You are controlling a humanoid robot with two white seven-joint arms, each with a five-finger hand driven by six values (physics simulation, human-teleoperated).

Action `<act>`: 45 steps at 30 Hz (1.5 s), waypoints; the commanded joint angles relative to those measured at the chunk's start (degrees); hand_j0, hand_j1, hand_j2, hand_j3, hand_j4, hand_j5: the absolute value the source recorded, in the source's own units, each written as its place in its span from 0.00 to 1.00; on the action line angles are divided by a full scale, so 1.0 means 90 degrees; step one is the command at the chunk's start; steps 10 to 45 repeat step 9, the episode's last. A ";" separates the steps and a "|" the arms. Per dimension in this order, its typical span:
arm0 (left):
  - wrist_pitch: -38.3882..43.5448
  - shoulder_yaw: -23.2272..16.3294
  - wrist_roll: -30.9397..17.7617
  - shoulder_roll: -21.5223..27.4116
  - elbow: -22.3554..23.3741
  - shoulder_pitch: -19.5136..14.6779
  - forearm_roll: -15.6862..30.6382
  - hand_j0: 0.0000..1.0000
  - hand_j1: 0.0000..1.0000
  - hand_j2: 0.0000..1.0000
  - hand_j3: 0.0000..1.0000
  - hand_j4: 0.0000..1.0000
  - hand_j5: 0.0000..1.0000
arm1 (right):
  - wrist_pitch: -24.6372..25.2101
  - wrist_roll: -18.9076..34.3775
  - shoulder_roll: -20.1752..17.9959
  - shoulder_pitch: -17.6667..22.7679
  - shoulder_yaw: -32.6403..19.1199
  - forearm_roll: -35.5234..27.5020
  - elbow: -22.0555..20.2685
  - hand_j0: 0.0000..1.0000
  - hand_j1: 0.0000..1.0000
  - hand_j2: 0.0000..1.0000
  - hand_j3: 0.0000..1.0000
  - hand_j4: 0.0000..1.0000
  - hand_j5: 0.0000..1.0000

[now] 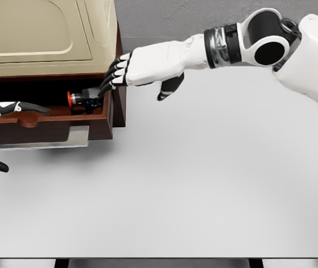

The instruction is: Open the cabinet drawer with left arm, and place a switch into the drawer with right arm

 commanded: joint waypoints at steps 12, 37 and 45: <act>0.0015 0.0205 0.0001 -0.2408 -0.0007 -0.0497 -0.0452 1.00 1.00 1.00 1.00 1.00 1.00 | 0.0018 -0.0003 -0.1861 0.0791 -0.0342 -0.0004 0.0166 1.00 1.00 1.00 1.00 1.00 1.00; 0.0015 0.0205 0.0001 -0.2408 -0.0007 -0.0497 -0.0452 1.00 1.00 1.00 1.00 1.00 1.00 | 0.0018 -0.0003 -0.1861 0.0791 -0.0342 -0.0004 0.0166 1.00 1.00 1.00 1.00 1.00 1.00; 0.0015 0.0205 0.0001 -0.2408 -0.0007 -0.0497 -0.0452 1.00 1.00 1.00 1.00 1.00 1.00 | 0.0018 -0.0003 -0.1861 0.0791 -0.0342 -0.0004 0.0166 1.00 1.00 1.00 1.00 1.00 1.00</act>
